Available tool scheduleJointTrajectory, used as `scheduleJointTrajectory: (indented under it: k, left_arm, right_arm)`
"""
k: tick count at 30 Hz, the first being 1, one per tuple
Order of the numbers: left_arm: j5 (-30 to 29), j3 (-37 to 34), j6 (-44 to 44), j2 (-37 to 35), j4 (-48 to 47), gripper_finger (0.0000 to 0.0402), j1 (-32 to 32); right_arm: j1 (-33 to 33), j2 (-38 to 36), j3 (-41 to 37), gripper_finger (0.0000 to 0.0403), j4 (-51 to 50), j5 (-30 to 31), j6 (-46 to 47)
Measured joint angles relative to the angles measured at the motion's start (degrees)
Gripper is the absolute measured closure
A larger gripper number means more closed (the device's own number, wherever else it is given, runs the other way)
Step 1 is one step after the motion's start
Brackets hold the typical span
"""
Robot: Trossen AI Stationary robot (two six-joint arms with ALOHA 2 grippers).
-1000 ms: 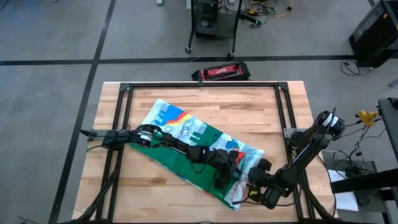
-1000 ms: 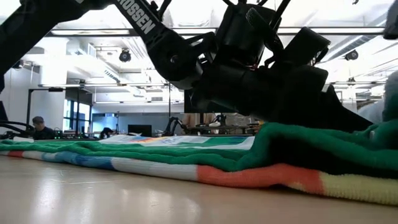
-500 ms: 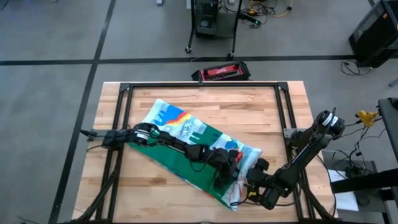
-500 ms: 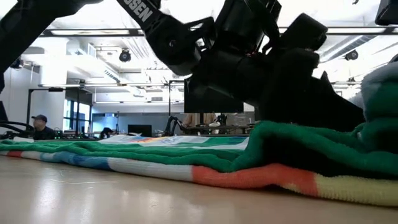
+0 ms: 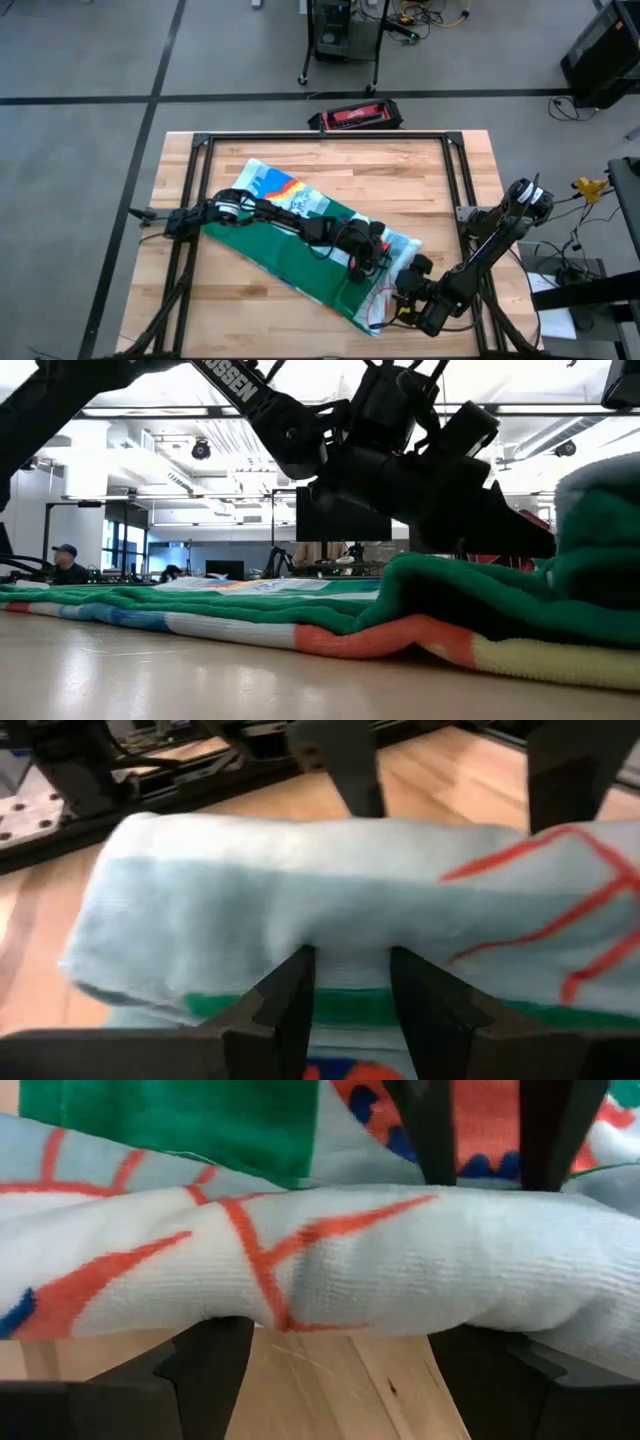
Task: Roll towel
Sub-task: Roll the green towel
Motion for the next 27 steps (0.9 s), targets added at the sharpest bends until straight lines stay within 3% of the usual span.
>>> scheduleJointTrajectory:
  k: [13, 27]
  left_arm:
    - [-1.83, 0.13, 0.91, 4.08, 9.21, 0.0283, 1.46]
    - [-2.89, 0.13, -0.48, 5.77, 9.57, 0.0283, 1.61]
  right_arm:
    - [0.00, 0.02, 0.00, 0.0102, 0.14, -0.35, 0.05]
    - [-1.33, -0.04, 0.00, 0.0102, 0.28, 0.86, -1.05]
